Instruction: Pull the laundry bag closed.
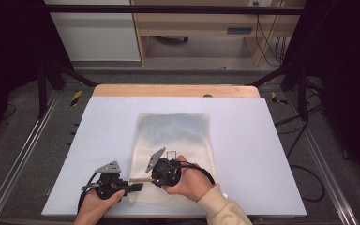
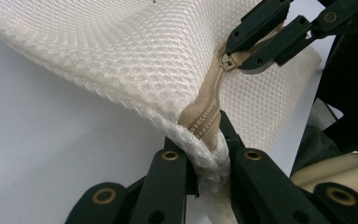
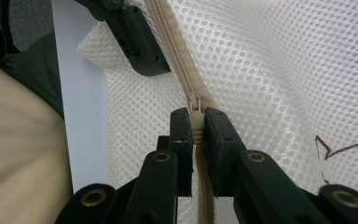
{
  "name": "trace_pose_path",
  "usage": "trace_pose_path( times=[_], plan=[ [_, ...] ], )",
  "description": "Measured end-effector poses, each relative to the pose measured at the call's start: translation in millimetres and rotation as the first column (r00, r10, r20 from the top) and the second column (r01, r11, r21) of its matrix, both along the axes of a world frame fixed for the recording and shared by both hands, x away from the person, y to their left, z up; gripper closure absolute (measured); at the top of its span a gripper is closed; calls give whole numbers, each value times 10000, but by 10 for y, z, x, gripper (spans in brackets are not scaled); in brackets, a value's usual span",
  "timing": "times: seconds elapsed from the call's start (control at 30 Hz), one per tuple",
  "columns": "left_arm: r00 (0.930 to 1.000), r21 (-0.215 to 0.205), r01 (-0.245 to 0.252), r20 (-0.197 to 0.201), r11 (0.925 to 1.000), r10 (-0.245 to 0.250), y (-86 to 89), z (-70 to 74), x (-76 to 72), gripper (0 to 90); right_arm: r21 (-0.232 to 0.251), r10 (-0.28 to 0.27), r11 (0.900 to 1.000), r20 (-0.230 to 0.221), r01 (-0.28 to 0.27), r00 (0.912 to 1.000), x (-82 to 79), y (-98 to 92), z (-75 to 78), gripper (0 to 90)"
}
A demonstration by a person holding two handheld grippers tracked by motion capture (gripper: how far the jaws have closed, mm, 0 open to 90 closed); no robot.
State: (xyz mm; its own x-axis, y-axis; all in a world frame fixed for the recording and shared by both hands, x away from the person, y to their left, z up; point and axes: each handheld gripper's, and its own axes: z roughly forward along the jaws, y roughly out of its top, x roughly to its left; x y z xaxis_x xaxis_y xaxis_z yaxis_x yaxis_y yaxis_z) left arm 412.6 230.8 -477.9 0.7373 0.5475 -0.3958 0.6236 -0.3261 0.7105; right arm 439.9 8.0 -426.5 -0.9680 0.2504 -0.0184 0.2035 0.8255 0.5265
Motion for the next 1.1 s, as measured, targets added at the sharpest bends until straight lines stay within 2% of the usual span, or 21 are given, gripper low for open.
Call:
trace_pose_path(
  times=[1.1],
  plan=[
    [10000,-29,34,-20,10000,-34,-8,-6,-4,848,168,-610,9980,2,610,9981,-48,-317,8,821]
  ],
)
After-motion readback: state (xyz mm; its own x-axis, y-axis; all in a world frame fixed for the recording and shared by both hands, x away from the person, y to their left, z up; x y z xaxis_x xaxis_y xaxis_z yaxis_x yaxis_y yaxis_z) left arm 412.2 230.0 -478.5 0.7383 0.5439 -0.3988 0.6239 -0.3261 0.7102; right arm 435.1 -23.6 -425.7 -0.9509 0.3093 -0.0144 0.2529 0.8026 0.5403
